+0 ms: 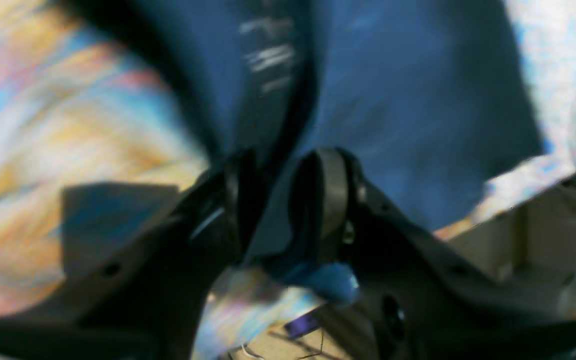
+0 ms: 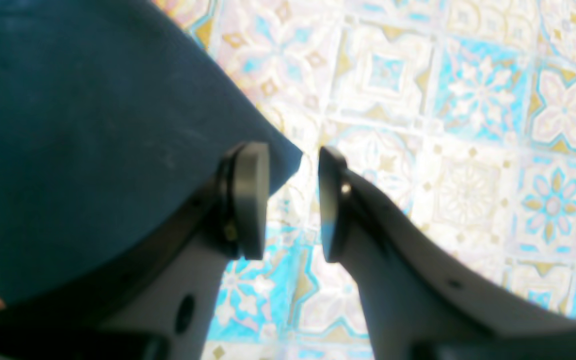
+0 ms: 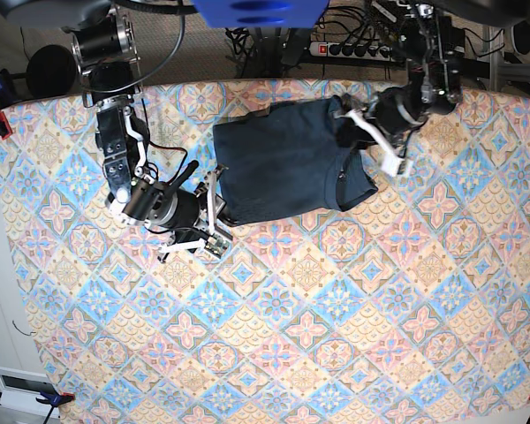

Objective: Layout the t-shirt on the table in an organized manner, then fold the t-shirt properly
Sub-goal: 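Grasp the bundle with both grippers and press the fold together, then fold the bundle edge with the left gripper toward the right gripper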

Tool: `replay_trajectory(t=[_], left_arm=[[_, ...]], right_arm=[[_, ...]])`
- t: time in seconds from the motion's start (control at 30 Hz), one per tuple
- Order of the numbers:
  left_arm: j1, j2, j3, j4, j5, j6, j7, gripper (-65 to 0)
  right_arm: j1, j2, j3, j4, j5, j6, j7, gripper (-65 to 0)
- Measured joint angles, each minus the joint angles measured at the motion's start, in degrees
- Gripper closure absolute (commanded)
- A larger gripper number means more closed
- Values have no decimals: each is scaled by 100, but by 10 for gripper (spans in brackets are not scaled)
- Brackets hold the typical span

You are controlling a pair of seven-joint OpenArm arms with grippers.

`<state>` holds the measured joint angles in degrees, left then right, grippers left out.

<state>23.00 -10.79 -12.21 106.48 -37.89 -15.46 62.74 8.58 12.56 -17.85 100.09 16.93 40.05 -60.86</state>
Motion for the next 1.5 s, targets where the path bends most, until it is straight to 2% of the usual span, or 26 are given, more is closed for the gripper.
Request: replay_trajectory(t=[0.13, 0.27, 0.37, 0.47, 0.53, 0.67, 0.73, 0.83, 0.9, 1.0, 1.13, 1.23, 1.3, 1.43, 1.5], left_arm=[[197, -4, -667, 0, -343, 15, 2, -173], [470, -155, -879, 52, -1628, 2, 42, -173], [667, -369, -780, 315, -2396, 39, 7, -173], [704, -516, -291, 619, -2614, -7, 7, -172], [686, -603, 105, 621, -2518, -20, 0, -172], [734, -809, 717, 599, -1615, 35, 52, -161], [732, -844, 874, 586, -1182, 4, 55, -138], [697, -828, 905, 363, -588, 11, -15, -130], [680, -835, 898, 197, -297, 15, -11, -129], [479, -828, 903, -87, -153, -7, 24, -129], [37, -831, 909, -632, -330, -160, 24, -129], [-203, -841, 914, -846, -417, -199, 9, -130], [-422, -824, 946, -979, -350, -216, 24, -131], [-1008, -857, 1399, -1252, 94, -240, -20, -131], [-1335, -826, 1646, -1434, 345, -225, -85, -131]], right_arm=[[0, 0, -4, 2, -4, 0, -17, -161], [0, -2, -9, -2, 0, 0, -2, -156], [13, -2, -9, -4, -2, 0, 0, -90], [46, -13, -205, -4, -4, -2, 24, -29], [52, 0, -476, -66, 2, -4, 61, -26], [136, -87, -907, -605, -31, 11, 363, -24], [310, -295, -1093, -804, -352, 22, 503, -24], [629, -704, -1311, -1193, -946, -17, 595, -24], [734, -868, -1375, -1467, -1224, 7, 719, -24], [765, -992, -1401, -1967, -1504, 13, 1104, -24], [1012, -1176, -1399, -2802, -1637, 39, 1084, -23], [1141, -1209, -1399, -2796, -1611, 0, 1161, -23], [1121, -1043, -1414, -2621, -1556, -17, 1152, -23], [654, -439, -1394, -1980, -1670, -42, 610, -23], [354, -140, -1377, -1539, -1655, -20, 555, -23]])
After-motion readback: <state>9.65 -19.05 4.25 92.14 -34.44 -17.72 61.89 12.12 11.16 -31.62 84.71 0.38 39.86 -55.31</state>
